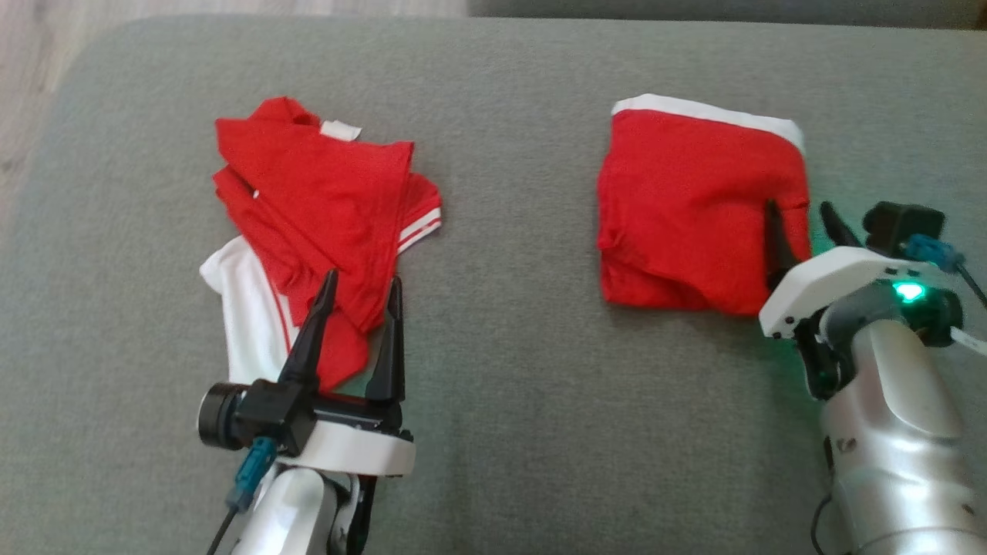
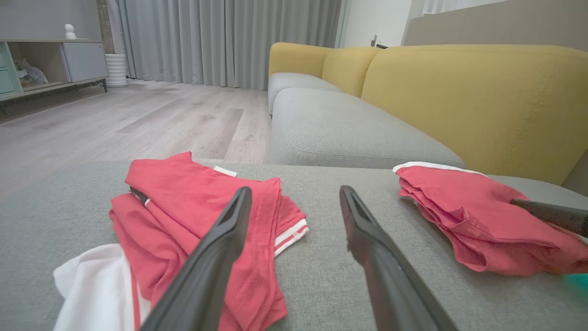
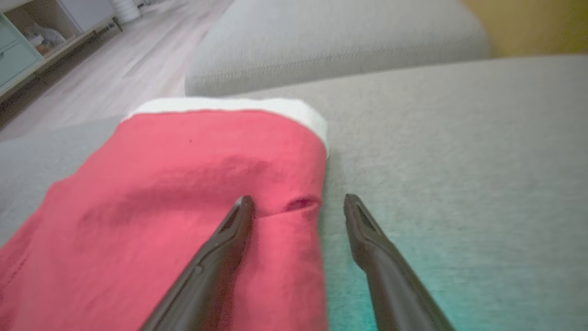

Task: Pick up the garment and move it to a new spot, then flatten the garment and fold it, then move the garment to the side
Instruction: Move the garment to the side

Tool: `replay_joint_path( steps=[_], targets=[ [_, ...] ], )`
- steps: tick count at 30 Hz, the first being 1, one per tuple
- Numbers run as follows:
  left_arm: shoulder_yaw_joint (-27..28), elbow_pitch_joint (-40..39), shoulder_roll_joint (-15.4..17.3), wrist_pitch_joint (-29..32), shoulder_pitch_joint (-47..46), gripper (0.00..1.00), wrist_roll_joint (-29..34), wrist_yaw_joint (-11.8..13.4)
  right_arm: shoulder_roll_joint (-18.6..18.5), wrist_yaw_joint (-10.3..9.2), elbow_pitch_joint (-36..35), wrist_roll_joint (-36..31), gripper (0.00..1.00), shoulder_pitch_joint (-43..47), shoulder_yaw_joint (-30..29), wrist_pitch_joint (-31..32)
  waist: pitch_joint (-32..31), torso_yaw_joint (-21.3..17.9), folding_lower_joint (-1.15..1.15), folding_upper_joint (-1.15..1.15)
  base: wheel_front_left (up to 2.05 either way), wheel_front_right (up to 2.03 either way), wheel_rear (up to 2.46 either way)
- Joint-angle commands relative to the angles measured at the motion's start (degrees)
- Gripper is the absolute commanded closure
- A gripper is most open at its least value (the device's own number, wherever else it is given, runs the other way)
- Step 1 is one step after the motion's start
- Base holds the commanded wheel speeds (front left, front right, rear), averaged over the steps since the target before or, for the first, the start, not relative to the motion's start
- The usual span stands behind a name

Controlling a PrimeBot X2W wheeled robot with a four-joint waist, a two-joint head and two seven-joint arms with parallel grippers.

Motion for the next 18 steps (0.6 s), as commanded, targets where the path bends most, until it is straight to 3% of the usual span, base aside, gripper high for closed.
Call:
replay_joint_path(
  steps=[1,5,6,7,18],
  targets=[
    [1.2,-1.4,0.2,-0.2,-2.1,0.0,-0.4,0.1,-0.1,-0.04,0.3,0.4,0.0,-2.3,1.0,0.8,0.6,1.0,-0.02,0.0,0.0,0.0,0.0],
    [1.1,-1.2,0.2,-0.2,-2.4,0.0,-0.6,0.4,-1.1,-0.04,5.5,0.0,0.0,-3.9,3.6,2.4,0.2,1.6,-0.02,0.0,0.0,0.0,0.0],
    [1.1,-1.1,0.2,-0.2,-2.4,0.0,-0.7,0.5,-1.3,-0.04,6.7,0.0,0.25,-4.2,4.1,2.6,-0.1,1.7,-0.02,0.0,0.0,0.0,0.0],
    [1.2,-1.1,0.2,-0.2,-2.3,0.0,-0.7,0.5,-1.7,-0.04,7.6,0.0,0.97,-4.4,4.4,2.5,-0.3,1.6,-0.02,0.0,0.0,0.0,0.0],
    [2.0,-1.1,0.2,-0.2,-0.5,0.0,-0.8,1.2,-6.3,-0.04,12.1,-3.0,1.0,-5.6,11.6,-2.0,-5.0,-0.8,-0.02,0.0,0.0,0.0,0.0]
  ],
)
